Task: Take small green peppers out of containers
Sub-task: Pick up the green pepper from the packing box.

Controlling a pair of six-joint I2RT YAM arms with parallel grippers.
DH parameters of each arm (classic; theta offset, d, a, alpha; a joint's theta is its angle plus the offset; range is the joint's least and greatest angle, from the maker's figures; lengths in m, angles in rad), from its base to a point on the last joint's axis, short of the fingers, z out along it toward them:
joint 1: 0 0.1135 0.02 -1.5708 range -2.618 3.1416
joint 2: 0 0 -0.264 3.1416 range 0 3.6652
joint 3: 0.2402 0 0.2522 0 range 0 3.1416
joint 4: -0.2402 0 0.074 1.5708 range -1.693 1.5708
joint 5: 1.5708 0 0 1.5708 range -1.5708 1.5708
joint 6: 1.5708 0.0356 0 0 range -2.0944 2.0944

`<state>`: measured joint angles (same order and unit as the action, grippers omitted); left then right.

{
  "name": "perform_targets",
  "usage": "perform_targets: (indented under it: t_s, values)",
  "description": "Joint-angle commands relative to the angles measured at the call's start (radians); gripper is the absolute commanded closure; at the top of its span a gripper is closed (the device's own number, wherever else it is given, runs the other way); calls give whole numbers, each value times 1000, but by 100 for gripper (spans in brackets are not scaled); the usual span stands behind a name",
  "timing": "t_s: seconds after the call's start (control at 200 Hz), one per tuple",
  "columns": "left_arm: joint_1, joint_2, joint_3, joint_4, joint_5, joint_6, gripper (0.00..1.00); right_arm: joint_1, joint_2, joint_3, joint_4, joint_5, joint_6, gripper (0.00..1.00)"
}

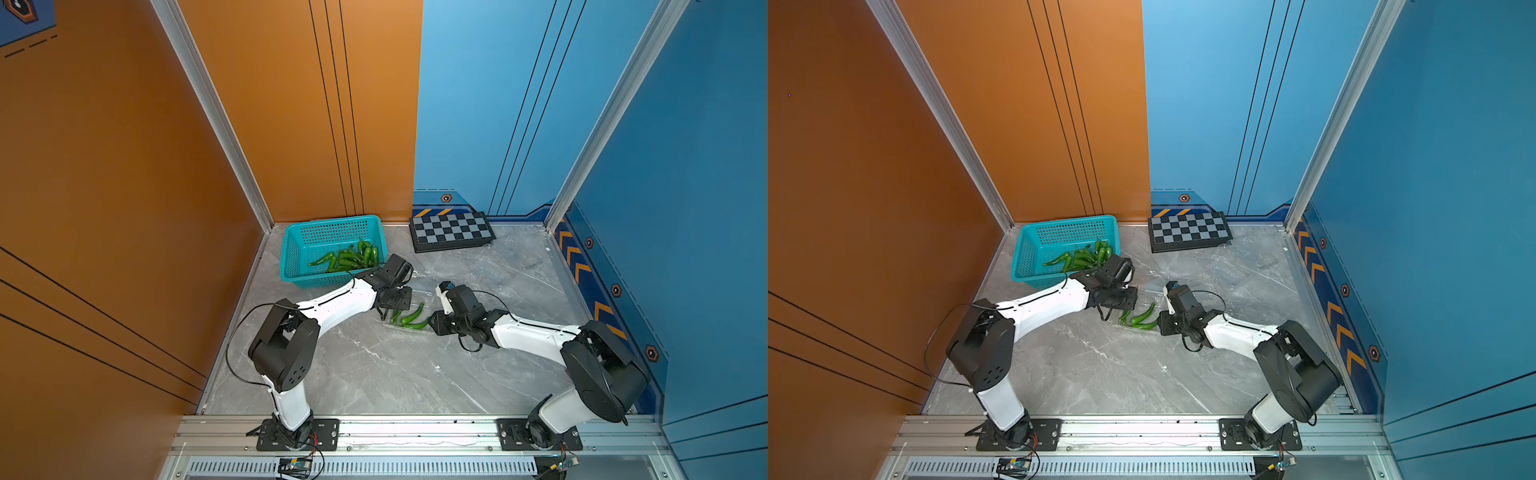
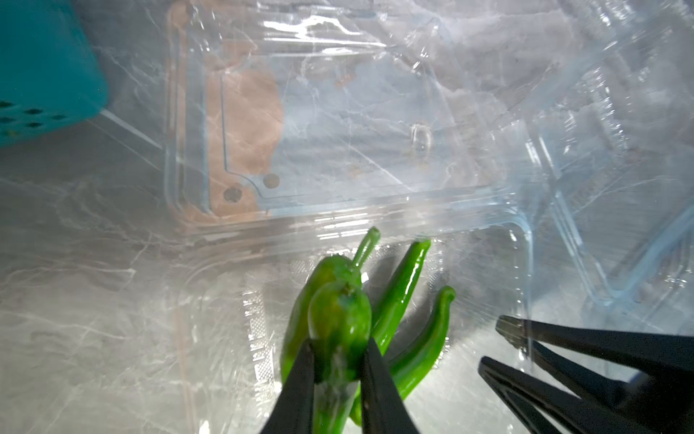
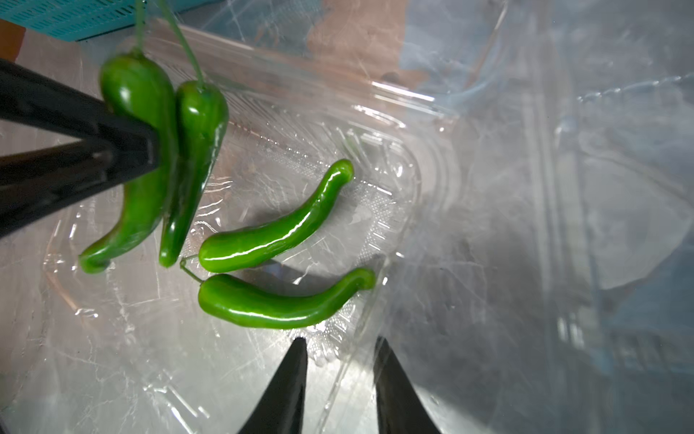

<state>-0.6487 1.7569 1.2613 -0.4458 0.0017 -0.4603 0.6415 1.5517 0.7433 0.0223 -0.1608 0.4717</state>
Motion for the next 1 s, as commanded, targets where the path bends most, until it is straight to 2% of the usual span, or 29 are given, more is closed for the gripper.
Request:
perform_targets:
  t_s: [0.0,0.105,0.195,0.535,0.996]
  values:
    - [-6,-34,-24,-18,-26,6,100,3,17,21,-25,-15,-9,67]
    - [-4,-49,-28,-19,-28,6,100,1,19,22,-28,-18,-9,66]
    - [-5,-57,-30,-18,-22,8,100,1,13,28,-40,-15,-9,56]
    - [0,-100,-48,-18,36,33,100,-32,-75,7,-60,-1,-12,42]
    - [17,-179,-62,-48,73,36,100,-49,-140,-13,-52,35,-3,38]
